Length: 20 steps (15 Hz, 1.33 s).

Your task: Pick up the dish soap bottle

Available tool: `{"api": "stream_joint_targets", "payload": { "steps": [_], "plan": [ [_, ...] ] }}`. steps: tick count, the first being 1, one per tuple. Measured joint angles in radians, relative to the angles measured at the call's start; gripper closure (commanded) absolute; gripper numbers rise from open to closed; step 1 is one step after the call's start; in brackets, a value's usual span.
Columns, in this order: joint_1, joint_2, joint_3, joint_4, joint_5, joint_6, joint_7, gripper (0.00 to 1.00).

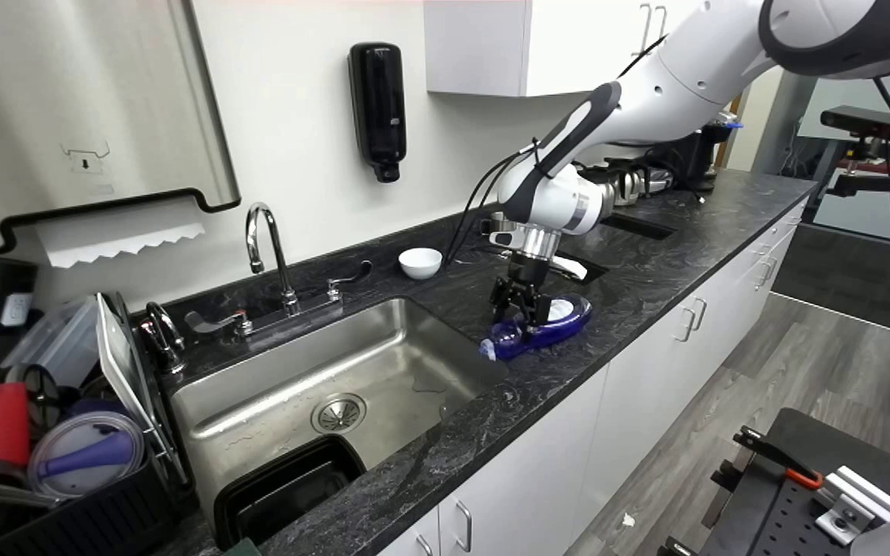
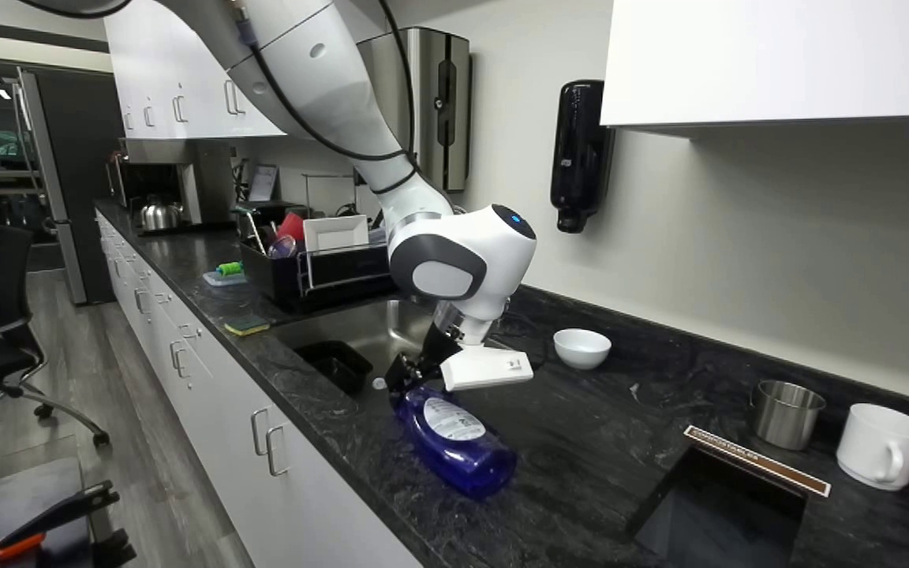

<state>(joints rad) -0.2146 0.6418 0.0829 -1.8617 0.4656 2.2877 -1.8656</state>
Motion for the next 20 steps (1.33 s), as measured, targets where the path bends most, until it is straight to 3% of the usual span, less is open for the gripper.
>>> {"api": "stream_joint_targets", "payload": {
  "steps": [10,20],
  "plan": [
    [0.039,-0.028,0.0,-0.011,-0.178,0.002,0.16,0.0],
    [0.066,-0.066,0.0,-0.11,-0.274,0.178,0.274,0.0]
  ]
}}
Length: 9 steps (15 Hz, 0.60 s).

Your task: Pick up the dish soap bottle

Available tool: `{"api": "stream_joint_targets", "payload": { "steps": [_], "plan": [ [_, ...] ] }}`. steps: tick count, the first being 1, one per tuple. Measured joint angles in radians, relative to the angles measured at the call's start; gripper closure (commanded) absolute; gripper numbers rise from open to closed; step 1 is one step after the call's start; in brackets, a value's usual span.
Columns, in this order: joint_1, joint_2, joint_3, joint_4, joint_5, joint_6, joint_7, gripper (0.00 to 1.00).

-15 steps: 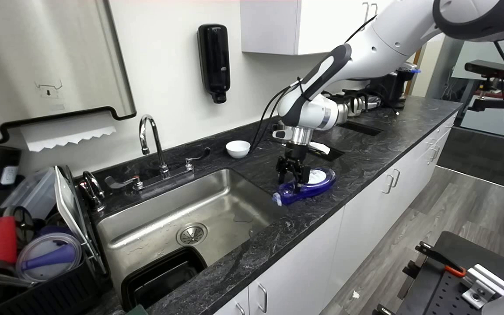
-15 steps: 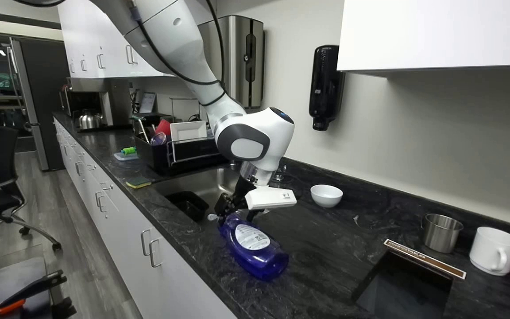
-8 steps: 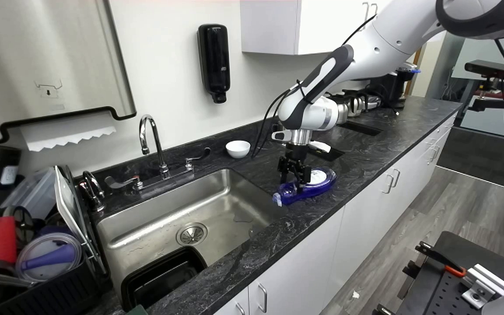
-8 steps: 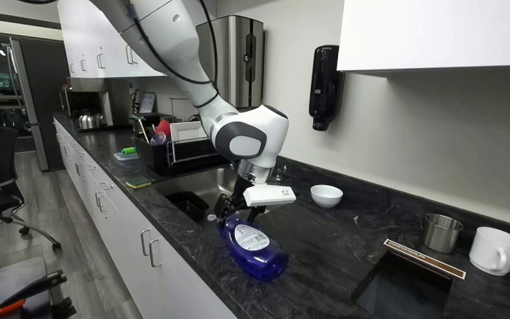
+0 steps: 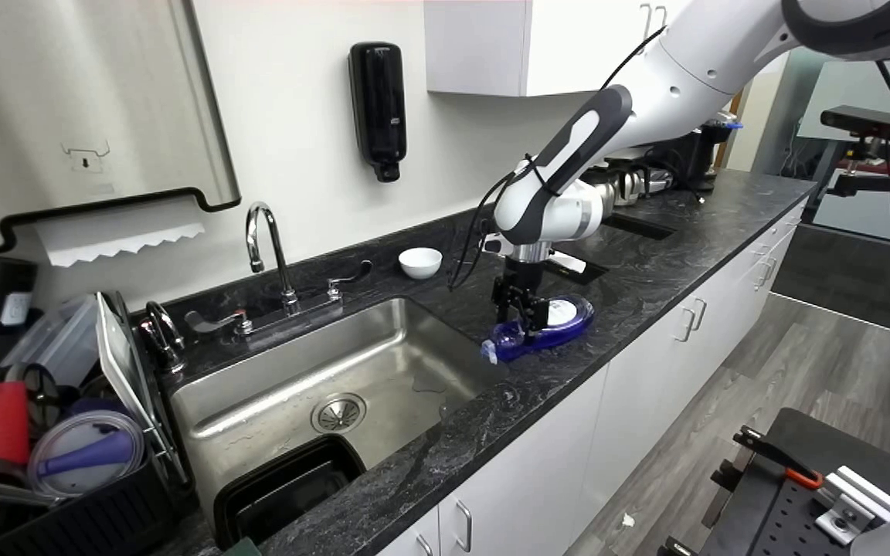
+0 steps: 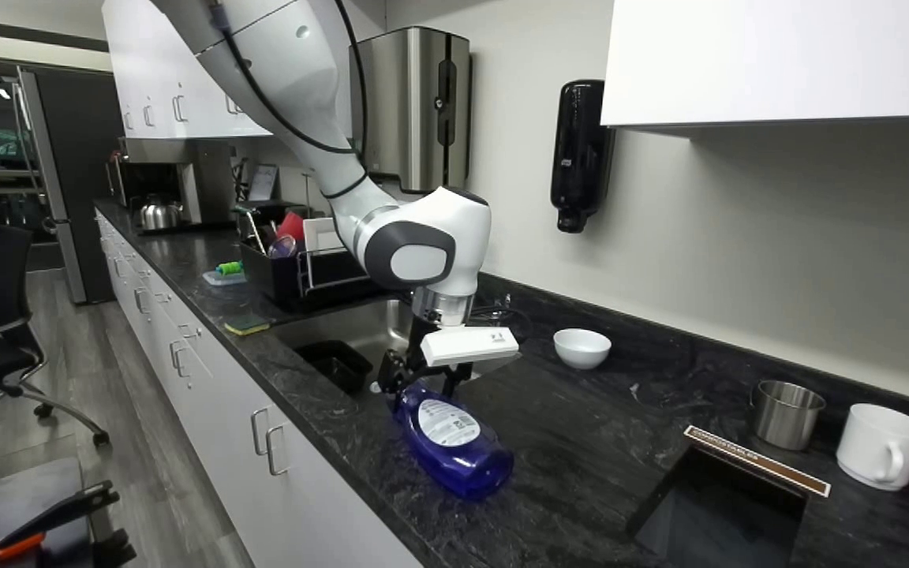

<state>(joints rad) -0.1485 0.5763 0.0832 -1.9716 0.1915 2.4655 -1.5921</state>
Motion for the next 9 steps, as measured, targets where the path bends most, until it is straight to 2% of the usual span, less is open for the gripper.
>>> {"api": "stream_joint_targets", "payload": {
  "steps": [9],
  "plan": [
    [0.021,-0.015,0.003,-0.037,-0.076,0.022,0.089,0.0]
  ]
}}
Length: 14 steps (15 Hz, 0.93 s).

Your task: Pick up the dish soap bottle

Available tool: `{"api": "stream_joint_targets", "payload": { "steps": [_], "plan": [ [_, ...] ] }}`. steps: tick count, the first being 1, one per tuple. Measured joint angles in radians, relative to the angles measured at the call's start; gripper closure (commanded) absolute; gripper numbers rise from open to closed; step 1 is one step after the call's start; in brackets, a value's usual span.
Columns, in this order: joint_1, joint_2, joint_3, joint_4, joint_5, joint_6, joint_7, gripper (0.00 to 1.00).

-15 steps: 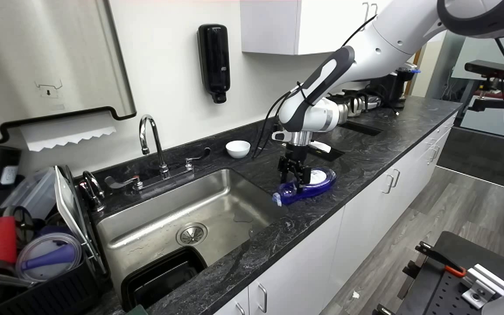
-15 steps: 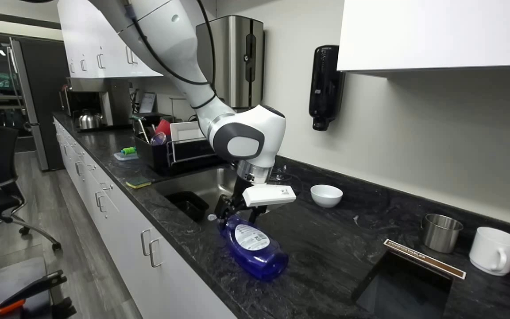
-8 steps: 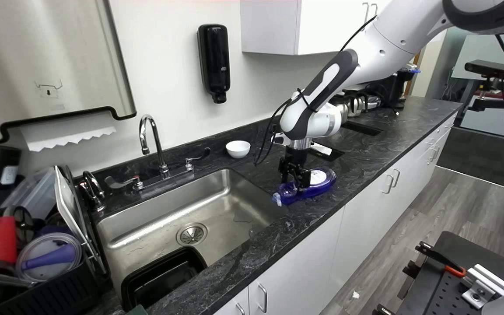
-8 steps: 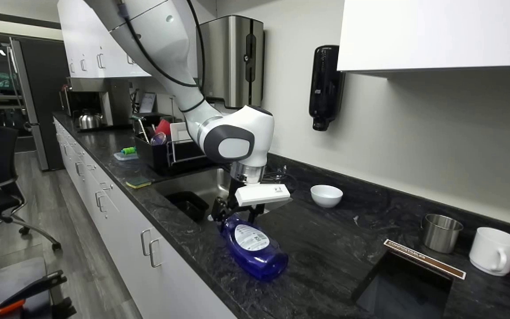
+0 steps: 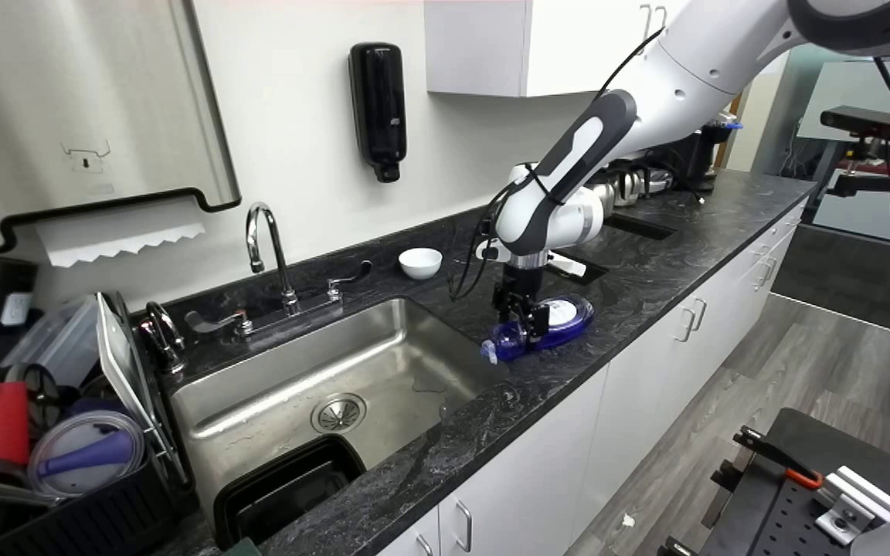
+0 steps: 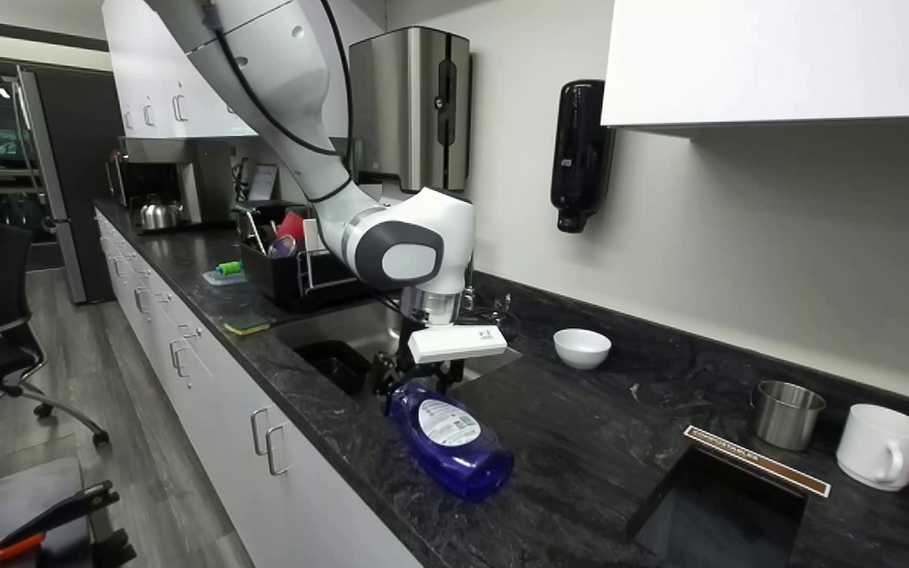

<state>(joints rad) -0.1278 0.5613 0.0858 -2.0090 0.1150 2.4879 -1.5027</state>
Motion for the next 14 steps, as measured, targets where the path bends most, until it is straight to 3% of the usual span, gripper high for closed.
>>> {"api": "stream_joint_targets", "payload": {
  "steps": [7,8,9,11,14],
  "plan": [
    [0.007,-0.004,0.014,-0.011,-0.029,0.0,0.032,0.0],
    [0.007,-0.004,0.015,-0.012,-0.03,0.0,0.032,0.25],
    [0.007,-0.004,0.016,-0.013,-0.03,0.0,0.032,0.28],
    [0.007,-0.005,0.018,-0.013,-0.031,0.0,0.032,0.42],
    [0.007,-0.008,0.018,-0.014,-0.032,0.0,0.032,0.46]
  ]
}}
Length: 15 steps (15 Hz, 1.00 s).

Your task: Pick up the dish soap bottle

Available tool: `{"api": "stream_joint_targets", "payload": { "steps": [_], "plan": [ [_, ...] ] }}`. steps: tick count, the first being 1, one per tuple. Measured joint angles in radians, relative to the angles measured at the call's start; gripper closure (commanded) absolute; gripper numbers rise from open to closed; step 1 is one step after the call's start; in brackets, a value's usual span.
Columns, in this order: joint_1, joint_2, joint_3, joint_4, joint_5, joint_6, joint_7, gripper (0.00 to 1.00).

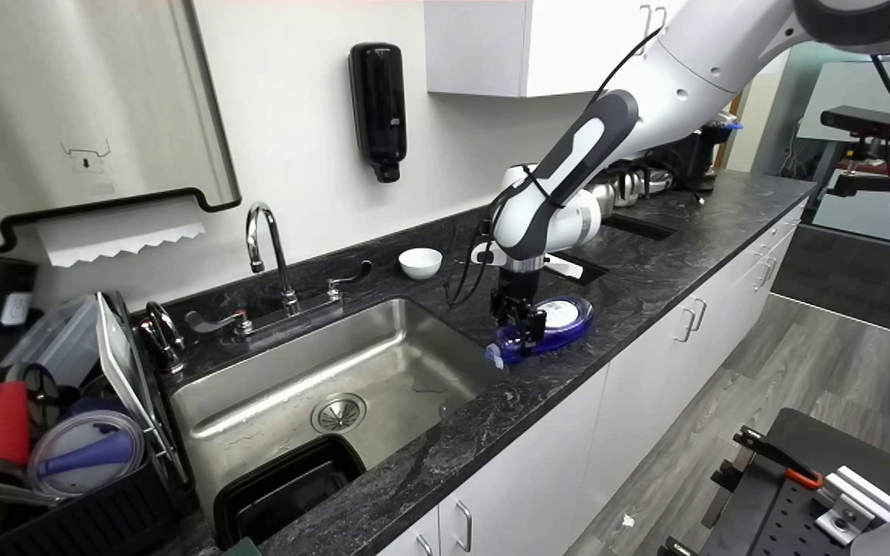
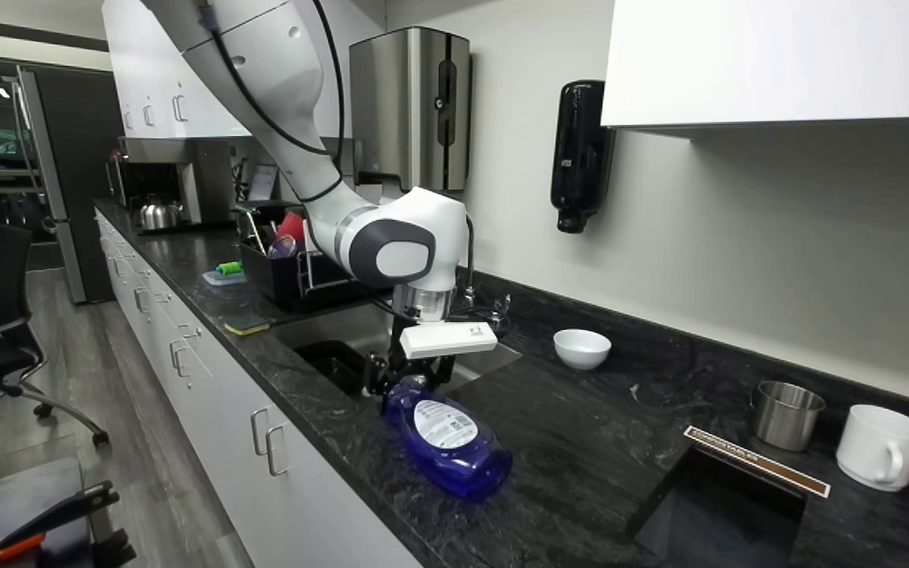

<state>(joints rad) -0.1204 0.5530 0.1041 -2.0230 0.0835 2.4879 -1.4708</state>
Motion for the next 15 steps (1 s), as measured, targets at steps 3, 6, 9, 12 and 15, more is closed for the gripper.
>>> {"api": "stream_joint_targets", "payload": {
  "steps": [3,6,9,12,15],
  "plan": [
    [0.0,-0.002,0.0,0.0,0.0,0.0,0.0,0.48],
    [0.0,-0.002,0.001,0.001,0.0,0.0,0.0,0.48],
    [0.0,-0.002,0.007,0.003,0.0,0.0,0.0,0.48],
    [0.0,-0.002,0.016,0.009,0.0,0.0,0.0,0.48],
    [-0.005,-0.002,0.03,0.024,0.007,0.0,0.0,0.48]
  ]
}}
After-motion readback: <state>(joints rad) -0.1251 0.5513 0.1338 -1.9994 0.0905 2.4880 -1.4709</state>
